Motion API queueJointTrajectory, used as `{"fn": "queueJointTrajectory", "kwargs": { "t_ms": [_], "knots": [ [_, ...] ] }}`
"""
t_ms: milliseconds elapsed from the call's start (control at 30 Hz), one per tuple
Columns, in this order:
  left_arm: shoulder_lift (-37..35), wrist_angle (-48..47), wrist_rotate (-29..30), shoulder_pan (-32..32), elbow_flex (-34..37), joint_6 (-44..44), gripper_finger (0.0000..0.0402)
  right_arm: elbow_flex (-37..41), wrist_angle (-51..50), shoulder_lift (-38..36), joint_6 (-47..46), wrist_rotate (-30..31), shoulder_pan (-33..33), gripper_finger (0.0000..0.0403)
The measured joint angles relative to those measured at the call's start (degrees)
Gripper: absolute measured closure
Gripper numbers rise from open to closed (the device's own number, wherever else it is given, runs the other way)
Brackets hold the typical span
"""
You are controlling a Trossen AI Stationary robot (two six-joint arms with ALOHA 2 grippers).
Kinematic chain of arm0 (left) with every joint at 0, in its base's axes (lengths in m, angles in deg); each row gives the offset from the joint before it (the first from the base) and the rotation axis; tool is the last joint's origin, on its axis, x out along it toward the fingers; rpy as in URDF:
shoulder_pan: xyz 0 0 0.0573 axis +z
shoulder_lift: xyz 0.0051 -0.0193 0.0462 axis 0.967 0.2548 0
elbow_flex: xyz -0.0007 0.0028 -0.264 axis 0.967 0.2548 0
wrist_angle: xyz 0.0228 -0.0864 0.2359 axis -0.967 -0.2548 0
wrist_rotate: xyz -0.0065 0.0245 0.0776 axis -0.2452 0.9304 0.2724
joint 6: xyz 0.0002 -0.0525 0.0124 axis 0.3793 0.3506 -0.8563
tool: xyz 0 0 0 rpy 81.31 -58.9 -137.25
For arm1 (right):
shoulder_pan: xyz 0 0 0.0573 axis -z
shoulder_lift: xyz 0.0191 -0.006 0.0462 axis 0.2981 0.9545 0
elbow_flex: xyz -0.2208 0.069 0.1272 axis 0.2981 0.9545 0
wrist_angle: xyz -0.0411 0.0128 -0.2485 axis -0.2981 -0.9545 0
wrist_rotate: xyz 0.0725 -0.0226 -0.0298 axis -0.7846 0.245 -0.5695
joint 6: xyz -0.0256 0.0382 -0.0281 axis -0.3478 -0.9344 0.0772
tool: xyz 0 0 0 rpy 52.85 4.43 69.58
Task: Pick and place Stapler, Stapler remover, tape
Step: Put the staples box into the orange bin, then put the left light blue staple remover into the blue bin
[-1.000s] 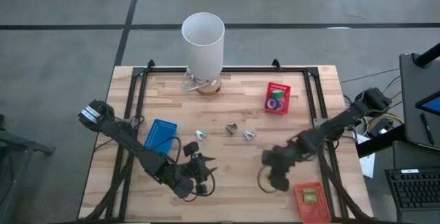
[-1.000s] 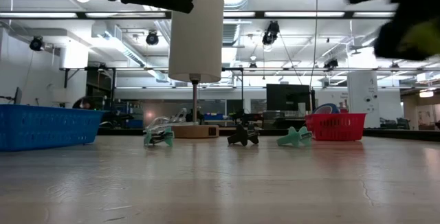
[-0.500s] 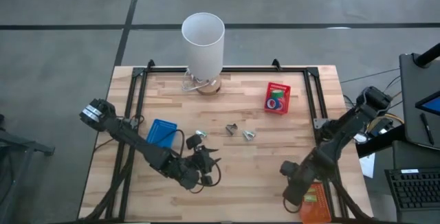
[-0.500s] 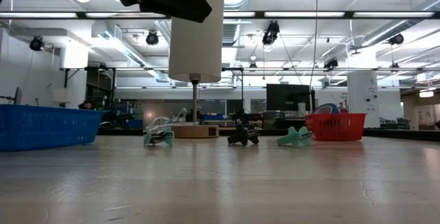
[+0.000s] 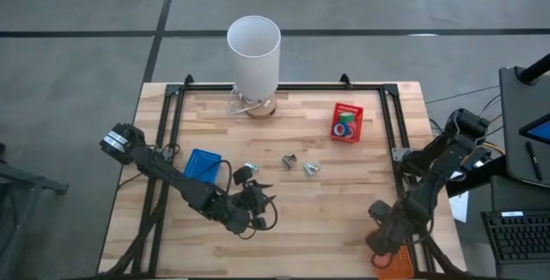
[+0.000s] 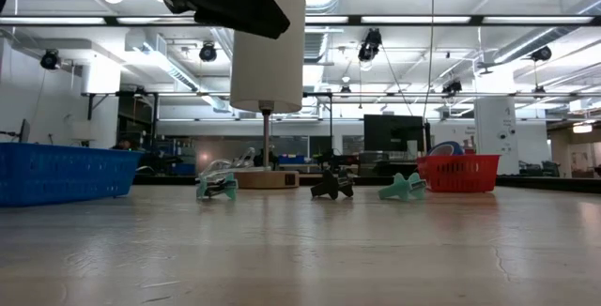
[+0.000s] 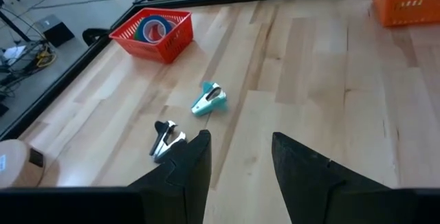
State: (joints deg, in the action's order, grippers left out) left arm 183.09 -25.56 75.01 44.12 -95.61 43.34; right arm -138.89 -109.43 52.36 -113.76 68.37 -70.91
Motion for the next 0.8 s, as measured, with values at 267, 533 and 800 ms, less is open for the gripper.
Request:
{"fn": "queueJointTrajectory", "kwargs": {
  "t_ms": [267, 533, 800],
  "knots": [
    [0.0, 0.0, 0.0, 0.0, 0.2, 2.2, 0.0245, 0.3, 0.1, 0.8, -0.4, 0.2, 0.0, 0.0304],
    [0.0, 0.1, 0.0, 1.1, 0.2, 2.5, 0.0245, 0.3, -0.1, 1.6, 0.0, 2.7, -0.3, 0.0249],
    [0.0, 0.2, 0.0, 1.5, 0.2, 2.5, 0.0245, -1.0, 0.5, 1.4, 1.5, 1.8, -0.5, 0.0195]
  ]
}}
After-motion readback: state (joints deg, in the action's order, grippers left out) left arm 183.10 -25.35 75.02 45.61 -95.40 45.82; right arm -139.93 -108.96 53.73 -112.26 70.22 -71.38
